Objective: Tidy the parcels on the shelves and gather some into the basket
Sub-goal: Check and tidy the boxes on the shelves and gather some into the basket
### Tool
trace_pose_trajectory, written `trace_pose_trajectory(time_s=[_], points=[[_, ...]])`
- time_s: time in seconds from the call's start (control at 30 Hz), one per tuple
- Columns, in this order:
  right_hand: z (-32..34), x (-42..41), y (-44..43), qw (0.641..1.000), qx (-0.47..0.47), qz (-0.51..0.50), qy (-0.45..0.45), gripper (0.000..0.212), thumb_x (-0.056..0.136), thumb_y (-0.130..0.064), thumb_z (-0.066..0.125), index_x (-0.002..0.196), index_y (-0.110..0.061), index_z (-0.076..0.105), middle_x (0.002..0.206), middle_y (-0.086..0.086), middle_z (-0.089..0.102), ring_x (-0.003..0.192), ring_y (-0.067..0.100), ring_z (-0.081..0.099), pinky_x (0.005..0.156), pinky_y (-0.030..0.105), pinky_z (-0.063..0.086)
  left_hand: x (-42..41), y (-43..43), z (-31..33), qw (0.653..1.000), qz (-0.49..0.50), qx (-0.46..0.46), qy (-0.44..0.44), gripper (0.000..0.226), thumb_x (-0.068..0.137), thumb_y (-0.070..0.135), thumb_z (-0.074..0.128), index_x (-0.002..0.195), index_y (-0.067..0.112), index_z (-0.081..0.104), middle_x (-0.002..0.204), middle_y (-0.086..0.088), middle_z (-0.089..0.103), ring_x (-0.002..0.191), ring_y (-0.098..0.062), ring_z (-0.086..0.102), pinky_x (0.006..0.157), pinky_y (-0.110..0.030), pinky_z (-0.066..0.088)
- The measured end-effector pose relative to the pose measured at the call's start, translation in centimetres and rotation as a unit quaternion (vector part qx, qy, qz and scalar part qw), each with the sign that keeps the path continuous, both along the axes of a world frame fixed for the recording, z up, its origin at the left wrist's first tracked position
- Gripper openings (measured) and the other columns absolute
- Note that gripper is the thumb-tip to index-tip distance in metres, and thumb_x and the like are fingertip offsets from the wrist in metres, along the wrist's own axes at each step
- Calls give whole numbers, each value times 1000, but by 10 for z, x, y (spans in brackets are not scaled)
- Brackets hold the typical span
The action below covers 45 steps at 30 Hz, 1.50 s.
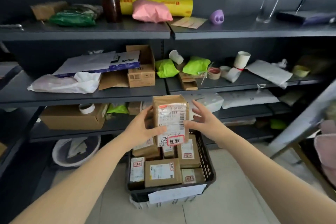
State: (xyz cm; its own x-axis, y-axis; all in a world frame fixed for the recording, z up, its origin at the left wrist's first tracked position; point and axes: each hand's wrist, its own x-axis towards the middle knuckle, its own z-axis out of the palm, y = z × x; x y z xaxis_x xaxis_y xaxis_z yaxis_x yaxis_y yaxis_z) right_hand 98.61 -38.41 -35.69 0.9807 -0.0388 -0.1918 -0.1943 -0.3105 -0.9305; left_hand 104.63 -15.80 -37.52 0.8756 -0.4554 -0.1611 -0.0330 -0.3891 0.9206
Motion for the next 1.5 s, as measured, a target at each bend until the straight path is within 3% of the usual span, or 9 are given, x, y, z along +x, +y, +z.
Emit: trace_pose_trajectory(time_s=[0.13, 0.3, 0.5, 0.63, 0.77, 0.9, 1.13, 1.3, 1.5], points=[[-26, 7, -38, 997, 64, 17, 34, 81, 83, -15, 69, 143, -42, 22, 117, -4, 65, 104, 9, 65, 79, 25, 55, 13, -46, -27, 996, -80, -4, 45, 84, 77, 13, 76, 145, 19, 28, 131, 6, 55, 112, -3, 57, 78, -13, 51], [-79, 21, -78, 991, 85, -35, 99, 105, 72, -9, 78, 148, -40, 13, 132, -4, 50, 114, 18, 58, 90, 36, 50, 50, -82, -78, 981, -170, 71, 68, 94, 72, 27, 81, 147, 30, 25, 141, 10, 43, 128, -5, 42, 107, -32, 39], [-150, 49, -98, 986, -42, 28, 158, 82, 75, -13, 78, 138, -40, 34, 121, -22, 47, 107, -7, 50, 82, 4, 40, 93, -124, -150, 933, -305, 182, 66, 86, 80, 31, 74, 149, 25, 23, 144, 12, 30, 134, -3, 26, 109, -18, 21], [-203, 61, -107, 969, -83, 61, 223, 85, 70, -30, 81, 142, -35, 36, 121, -11, 58, 109, 6, 58, 98, 32, 48, 106, -150, -201, 892, -383, 236, 39, 83, 82, 38, 70, 149, 24, 24, 154, 6, 22, 140, -12, 19, 116, -27, 14], [-245, 57, -116, 950, -174, 26, 259, 64, 76, -28, 77, 131, -32, 44, 101, -16, 55, 104, 9, 55, 96, 24, 44, 108, -157, -250, 885, -348, 307, -28, 69, 87, 49, 59, 146, 31, 30, 158, 9, 13, 143, -18, 6, 116, -39, 10], [-289, 52, -115, 907, -259, 10, 331, 65, 80, -30, 71, 137, -26, 41, 125, 6, 36, 111, 24, 52, 104, 32, 40, 103, -127, -302, 848, -322, 420, -34, 66, 89, 50, 53, 147, 28, 30, 157, 7, 17, 142, -21, 13, 116, -42, 19], [-359, 53, -98, 875, -264, 24, 405, 62, 85, -31, 65, 140, -23, 36, 137, 11, 24, 121, 31, 44, 106, 40, 41, 75, -75, -363, 807, -339, 484, -16, 66, 92, 37, 55, 149, 26, 22, 155, 7, 20, 141, -20, 16, 114, -38, 21], [-371, 66, -109, 861, -258, 95, 428, 54, 90, -32, 58, 140, -23, 38, 139, 9, 21, 106, 20, 45, 91, 24, 42, 59, -69, -386, 815, -330, 476, -7, 68, 94, 25, 56, 151, 22, 19, 158, 2, 9, 143, -22, 15, 115, -35, 23], [-388, 84, -107, 838, -293, 138, 439, 52, 93, -38, 52, 140, -19, 41, 141, 12, 38, 124, 24, 44, 103, 37, 40, 47, -63, -401, 838, -296, 458, -21, 73, 93, 17, 57, 152, 23, 14, 159, 4, -5, 145, -19, 8, 114, -27, 18]])
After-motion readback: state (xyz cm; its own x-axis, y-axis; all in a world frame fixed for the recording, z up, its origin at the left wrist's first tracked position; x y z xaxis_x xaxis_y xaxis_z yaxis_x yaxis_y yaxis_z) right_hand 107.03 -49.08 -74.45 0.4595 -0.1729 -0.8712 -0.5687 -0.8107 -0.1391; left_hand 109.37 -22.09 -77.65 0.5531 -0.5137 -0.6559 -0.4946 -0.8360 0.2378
